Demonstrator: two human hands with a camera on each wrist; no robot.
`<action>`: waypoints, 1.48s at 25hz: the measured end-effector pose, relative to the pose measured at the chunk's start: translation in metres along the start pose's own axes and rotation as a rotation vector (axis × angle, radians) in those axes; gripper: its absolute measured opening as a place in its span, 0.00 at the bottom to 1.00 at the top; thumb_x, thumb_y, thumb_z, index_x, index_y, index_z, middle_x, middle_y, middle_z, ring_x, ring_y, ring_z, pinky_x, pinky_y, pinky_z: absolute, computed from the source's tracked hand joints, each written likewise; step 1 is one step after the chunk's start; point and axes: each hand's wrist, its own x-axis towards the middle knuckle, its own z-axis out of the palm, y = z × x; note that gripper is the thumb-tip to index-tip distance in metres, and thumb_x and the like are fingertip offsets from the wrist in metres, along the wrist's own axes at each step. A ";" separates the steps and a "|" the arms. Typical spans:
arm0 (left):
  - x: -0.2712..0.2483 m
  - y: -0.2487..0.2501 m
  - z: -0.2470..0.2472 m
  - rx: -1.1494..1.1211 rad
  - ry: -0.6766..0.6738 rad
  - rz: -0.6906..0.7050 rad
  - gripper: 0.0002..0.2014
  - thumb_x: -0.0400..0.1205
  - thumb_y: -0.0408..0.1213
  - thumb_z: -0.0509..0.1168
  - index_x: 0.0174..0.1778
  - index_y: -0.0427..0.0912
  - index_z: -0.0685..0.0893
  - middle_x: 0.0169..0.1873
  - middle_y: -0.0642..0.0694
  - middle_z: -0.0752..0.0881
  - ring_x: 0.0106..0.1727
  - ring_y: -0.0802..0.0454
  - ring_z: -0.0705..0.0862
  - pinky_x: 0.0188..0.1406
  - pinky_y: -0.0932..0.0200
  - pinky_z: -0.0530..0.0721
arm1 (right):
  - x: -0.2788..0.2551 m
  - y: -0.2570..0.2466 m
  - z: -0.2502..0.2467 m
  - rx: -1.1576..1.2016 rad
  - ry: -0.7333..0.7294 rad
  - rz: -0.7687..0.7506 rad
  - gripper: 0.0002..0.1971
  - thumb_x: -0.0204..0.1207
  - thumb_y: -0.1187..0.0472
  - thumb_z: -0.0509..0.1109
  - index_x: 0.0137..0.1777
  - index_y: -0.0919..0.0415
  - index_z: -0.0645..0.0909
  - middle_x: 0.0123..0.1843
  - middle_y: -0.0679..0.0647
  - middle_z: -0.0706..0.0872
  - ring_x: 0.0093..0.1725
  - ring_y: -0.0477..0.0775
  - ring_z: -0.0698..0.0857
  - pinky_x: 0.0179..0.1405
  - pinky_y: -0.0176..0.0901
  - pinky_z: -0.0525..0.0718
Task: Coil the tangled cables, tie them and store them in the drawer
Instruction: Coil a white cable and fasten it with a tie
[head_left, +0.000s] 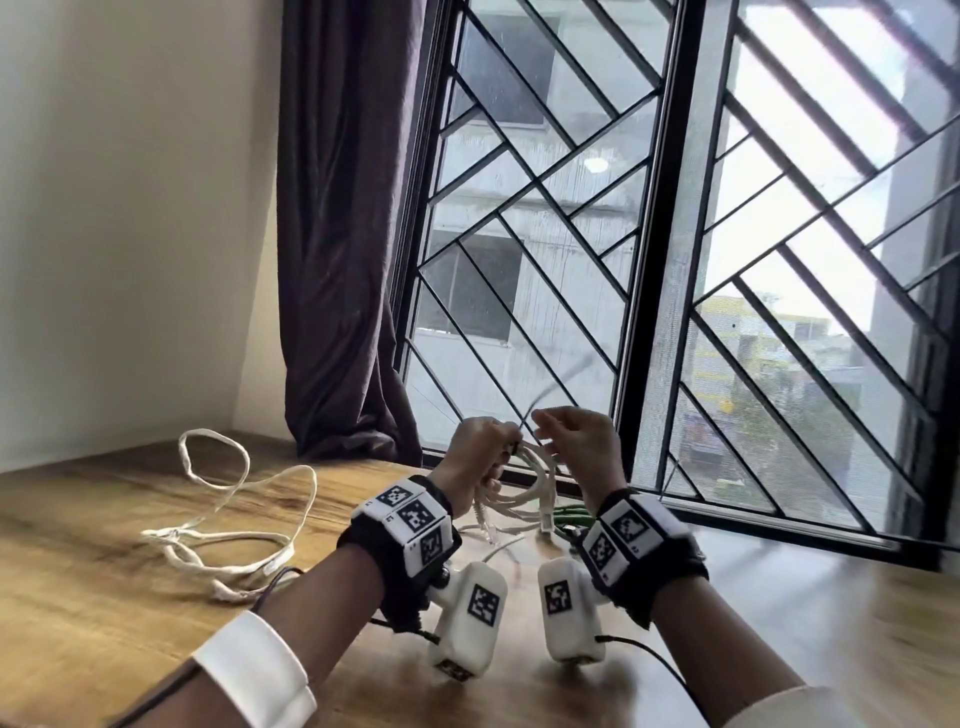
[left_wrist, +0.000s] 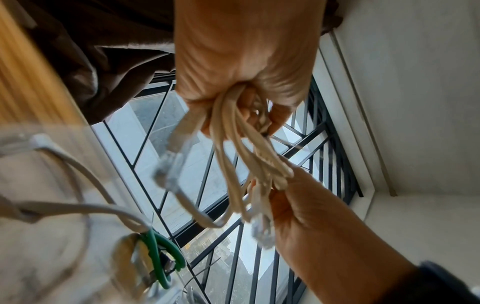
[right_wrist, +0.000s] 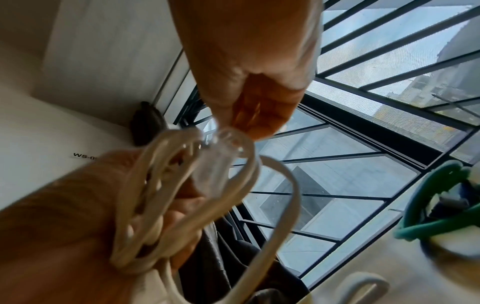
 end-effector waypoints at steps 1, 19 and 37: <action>0.002 -0.001 -0.003 -0.026 0.034 0.000 0.14 0.79 0.31 0.60 0.27 0.43 0.70 0.14 0.54 0.66 0.14 0.58 0.60 0.16 0.69 0.57 | -0.003 0.000 0.002 0.070 -0.101 0.013 0.08 0.73 0.59 0.74 0.43 0.65 0.89 0.34 0.55 0.89 0.33 0.50 0.84 0.38 0.45 0.82; -0.006 -0.002 0.009 0.047 -0.143 -0.185 0.10 0.82 0.40 0.62 0.35 0.42 0.79 0.21 0.50 0.70 0.20 0.56 0.67 0.23 0.62 0.79 | -0.006 -0.007 0.001 -0.341 0.007 -0.038 0.07 0.69 0.58 0.73 0.34 0.54 0.79 0.35 0.51 0.85 0.41 0.55 0.84 0.38 0.40 0.75; -0.003 -0.008 0.005 -0.039 0.032 -0.035 0.13 0.83 0.40 0.57 0.32 0.44 0.72 0.14 0.54 0.68 0.13 0.59 0.61 0.15 0.69 0.57 | -0.007 -0.008 0.008 -0.046 -0.046 -0.067 0.06 0.66 0.61 0.77 0.31 0.55 0.83 0.30 0.53 0.85 0.30 0.48 0.82 0.35 0.46 0.80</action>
